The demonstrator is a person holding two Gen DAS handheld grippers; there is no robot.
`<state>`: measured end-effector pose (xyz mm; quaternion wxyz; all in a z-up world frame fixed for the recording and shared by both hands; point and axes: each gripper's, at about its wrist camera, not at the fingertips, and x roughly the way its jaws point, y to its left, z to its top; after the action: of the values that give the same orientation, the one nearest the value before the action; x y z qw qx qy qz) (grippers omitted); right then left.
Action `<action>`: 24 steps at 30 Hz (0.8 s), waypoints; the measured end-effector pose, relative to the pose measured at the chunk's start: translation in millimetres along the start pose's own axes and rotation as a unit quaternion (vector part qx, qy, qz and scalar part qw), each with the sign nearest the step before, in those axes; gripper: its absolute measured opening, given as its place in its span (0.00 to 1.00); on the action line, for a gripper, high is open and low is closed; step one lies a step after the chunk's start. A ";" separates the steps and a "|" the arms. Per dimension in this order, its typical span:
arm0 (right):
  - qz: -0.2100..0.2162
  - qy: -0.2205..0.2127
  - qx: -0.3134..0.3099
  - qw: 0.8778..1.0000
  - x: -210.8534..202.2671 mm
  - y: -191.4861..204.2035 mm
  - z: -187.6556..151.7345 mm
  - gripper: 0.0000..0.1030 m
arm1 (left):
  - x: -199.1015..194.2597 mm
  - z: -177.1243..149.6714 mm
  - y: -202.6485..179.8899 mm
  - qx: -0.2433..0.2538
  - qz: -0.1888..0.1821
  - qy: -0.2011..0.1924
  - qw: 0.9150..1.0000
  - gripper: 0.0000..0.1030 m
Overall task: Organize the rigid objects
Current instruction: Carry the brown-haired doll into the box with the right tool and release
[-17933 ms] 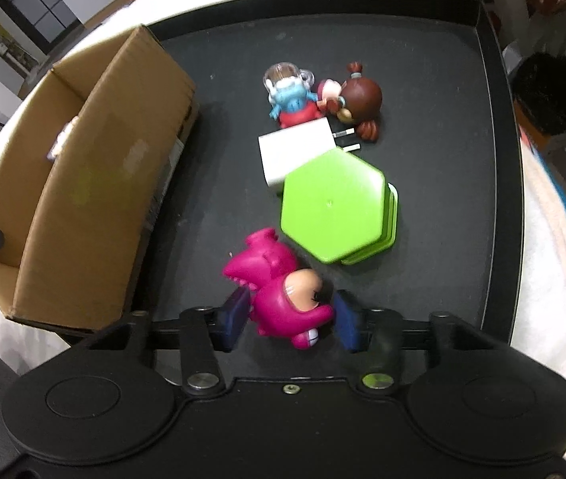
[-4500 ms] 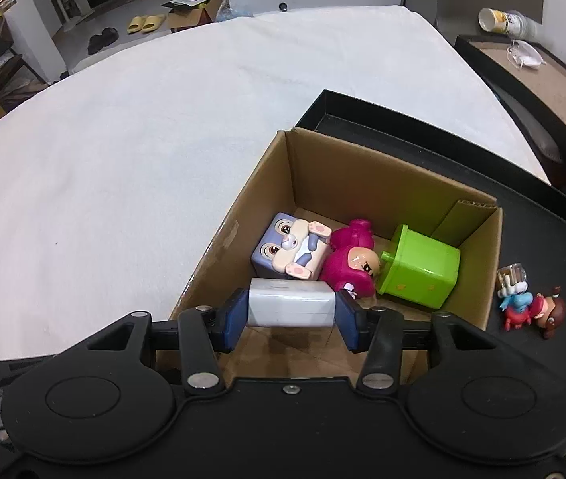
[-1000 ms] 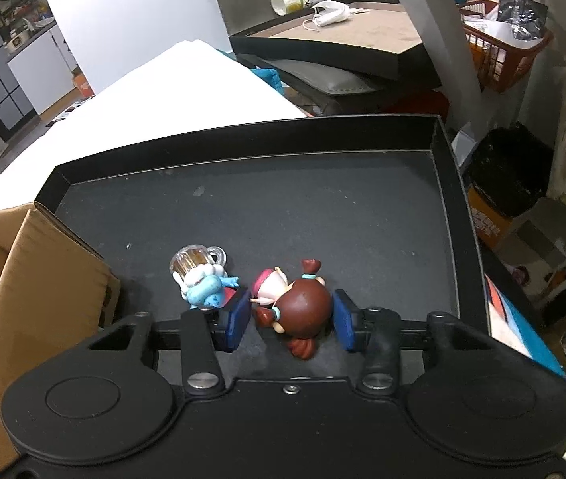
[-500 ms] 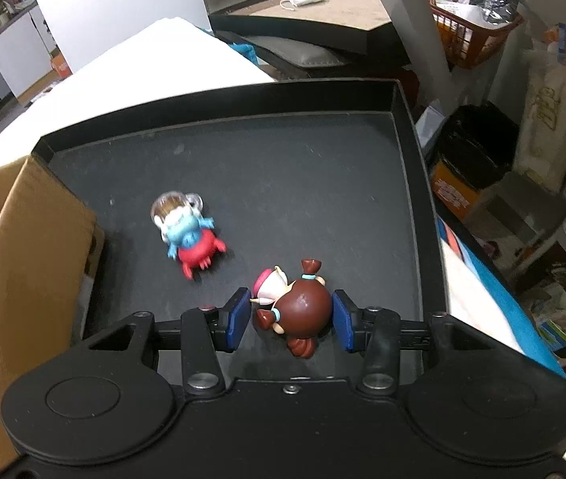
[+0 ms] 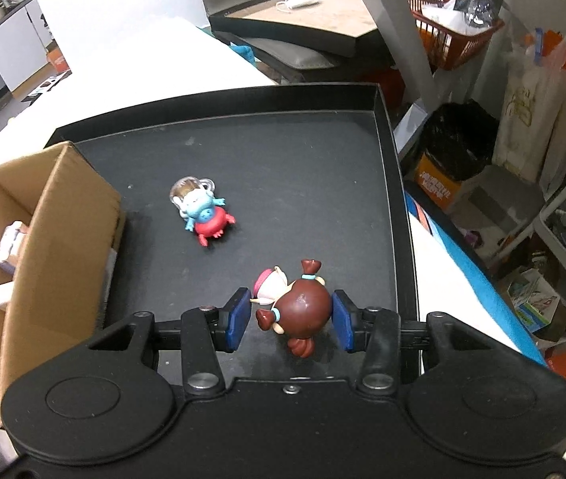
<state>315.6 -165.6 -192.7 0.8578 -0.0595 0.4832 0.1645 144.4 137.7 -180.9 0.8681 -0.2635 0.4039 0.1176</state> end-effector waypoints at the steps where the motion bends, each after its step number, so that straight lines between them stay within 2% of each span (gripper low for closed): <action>1: 0.001 0.000 0.001 1.000 -2.0 0.8 0.4 0.42 | -0.4 -0.2 0.0 -0.001 -0.001 0.000 1.000 0.16; 16: -0.007 0.000 -0.026 1.000 -46.9 25.0 11.7 0.42 | -2.9 -0.5 2.4 -0.005 -0.015 -0.003 1.000 0.16; 24: 0.012 -0.012 -0.045 0.999 -67.6 51.9 24.2 0.42 | -4.2 -1.0 2.8 -0.007 -0.019 -0.004 1.000 0.16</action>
<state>285.2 -125.7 -119.7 0.8578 -0.0901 0.4660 0.1971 139.9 139.6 -179.3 0.8699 -0.2770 0.3944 0.1051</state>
